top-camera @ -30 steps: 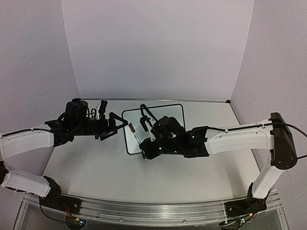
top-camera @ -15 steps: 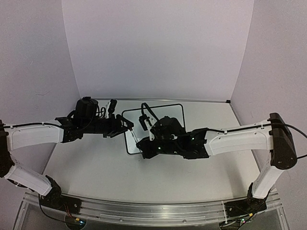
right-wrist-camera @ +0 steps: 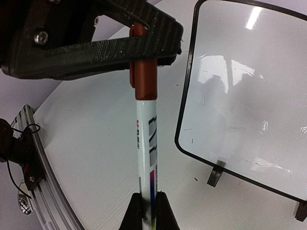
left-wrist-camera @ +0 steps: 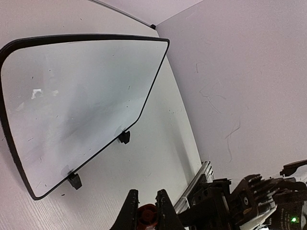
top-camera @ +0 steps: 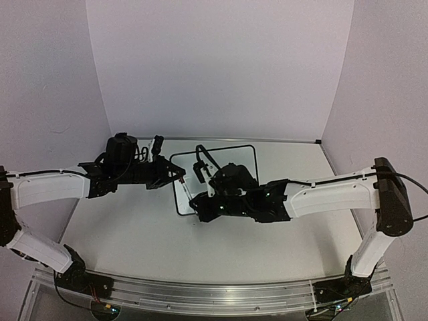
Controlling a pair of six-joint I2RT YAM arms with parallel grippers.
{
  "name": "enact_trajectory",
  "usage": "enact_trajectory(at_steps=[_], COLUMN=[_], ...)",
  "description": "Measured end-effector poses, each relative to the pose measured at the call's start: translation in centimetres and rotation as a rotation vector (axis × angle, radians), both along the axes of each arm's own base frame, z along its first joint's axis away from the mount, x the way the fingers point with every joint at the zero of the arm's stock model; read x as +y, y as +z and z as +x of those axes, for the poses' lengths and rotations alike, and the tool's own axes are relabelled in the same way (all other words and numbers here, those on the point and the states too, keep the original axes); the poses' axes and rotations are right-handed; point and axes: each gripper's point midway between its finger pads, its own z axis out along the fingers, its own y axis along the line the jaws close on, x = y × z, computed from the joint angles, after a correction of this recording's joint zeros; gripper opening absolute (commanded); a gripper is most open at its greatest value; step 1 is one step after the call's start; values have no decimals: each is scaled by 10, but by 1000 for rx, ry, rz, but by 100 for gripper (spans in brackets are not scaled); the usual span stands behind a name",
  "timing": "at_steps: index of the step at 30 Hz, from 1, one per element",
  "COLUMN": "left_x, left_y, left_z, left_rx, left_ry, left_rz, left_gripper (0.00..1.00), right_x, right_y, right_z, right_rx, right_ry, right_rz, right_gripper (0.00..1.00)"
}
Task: Write a sentence on the whiteboard
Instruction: Pass from the right arm to the left, then open the pen cap from the whiteboard marker.
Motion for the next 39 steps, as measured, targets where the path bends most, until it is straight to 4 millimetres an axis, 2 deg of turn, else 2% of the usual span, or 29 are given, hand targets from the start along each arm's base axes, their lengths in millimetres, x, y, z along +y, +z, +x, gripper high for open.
enact_trajectory(at_steps=[1,2,4,7,11,14,17,21,24,33,39], left_x=[0,1,3,13,27,34,39,43,44,44,45], left_y=[0,0,5,18,51,79,98,105,107,112,113], left_z=[1,2,5,7,8,8,8,8,7,2,-2], left_rx=[2,6,1,-24,-89,-136,-162,-161,-154,-135,-134], left_ry=[7,16,47,108,189,226,247,269,271,252,245], left_rz=[-1,-4,-20,-68,-170,-261,-336,-397,-427,-497,-502], left_gripper=[0,0,0,0,0,0,0,0,0,0,0], right_x=[-1,-2,-5,-15,-25,-19,-12,-3,1,8,10], right_y=[0,1,1,2,11,27,46,78,91,85,98], right_z=[1,3,7,9,9,9,7,4,5,26,26], right_rx=[-2,-4,-10,-8,2,21,44,61,75,129,117], right_ry=[-8,-20,-52,-105,-157,-169,-154,-121,-105,-107,-84], right_rz=[1,1,10,49,155,284,419,588,664,740,771], right_gripper=[72,81,90,95,94,92,88,82,78,56,45])
